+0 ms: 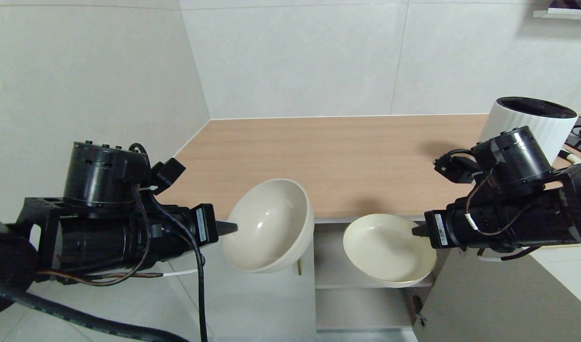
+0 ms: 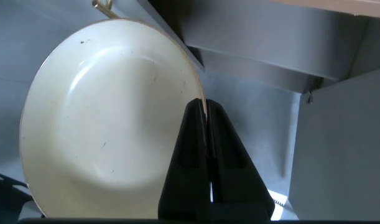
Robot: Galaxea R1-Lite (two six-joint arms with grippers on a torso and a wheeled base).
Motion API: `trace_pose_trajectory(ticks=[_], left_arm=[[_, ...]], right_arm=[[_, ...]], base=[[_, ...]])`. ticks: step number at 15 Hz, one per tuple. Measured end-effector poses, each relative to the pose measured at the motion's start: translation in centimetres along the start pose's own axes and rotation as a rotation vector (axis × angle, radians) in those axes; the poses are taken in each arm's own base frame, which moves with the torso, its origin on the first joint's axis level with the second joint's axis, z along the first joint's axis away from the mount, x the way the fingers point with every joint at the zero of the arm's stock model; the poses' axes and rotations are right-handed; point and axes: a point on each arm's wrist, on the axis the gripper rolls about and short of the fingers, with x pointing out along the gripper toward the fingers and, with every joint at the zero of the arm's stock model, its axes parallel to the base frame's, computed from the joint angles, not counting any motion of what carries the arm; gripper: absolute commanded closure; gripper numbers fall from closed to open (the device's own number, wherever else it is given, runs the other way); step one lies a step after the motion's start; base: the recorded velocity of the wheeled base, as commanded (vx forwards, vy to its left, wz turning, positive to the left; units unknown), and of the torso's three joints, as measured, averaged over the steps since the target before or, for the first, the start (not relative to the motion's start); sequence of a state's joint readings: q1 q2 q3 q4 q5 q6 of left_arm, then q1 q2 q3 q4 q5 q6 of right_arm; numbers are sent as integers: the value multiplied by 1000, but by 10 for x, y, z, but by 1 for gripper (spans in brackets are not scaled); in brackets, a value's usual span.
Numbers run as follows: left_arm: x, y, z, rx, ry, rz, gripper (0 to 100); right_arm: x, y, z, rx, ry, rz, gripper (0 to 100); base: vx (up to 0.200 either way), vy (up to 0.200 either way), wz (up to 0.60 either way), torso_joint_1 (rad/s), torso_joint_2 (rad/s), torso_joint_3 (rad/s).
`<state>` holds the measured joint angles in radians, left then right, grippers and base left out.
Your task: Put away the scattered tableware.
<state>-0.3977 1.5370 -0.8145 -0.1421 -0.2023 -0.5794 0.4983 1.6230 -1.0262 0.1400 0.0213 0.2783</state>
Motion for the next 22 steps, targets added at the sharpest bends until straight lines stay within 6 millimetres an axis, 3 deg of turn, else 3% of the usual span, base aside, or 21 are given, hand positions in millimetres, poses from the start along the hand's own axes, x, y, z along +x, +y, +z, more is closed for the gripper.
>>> trace_pose_trajectory(ticks=[15, 22], left_arm=[[3, 1, -1, -1, 11, 3, 100], [5, 1, -2, -2, 16, 6, 100]], right_arm=[[9, -1, -1, -1, 21, -6, 100], [12, -1, -2, -2, 29, -8, 100]], base=[[0, 0, 0, -178, 462, 280], [0, 0, 0, -70, 283, 198]])
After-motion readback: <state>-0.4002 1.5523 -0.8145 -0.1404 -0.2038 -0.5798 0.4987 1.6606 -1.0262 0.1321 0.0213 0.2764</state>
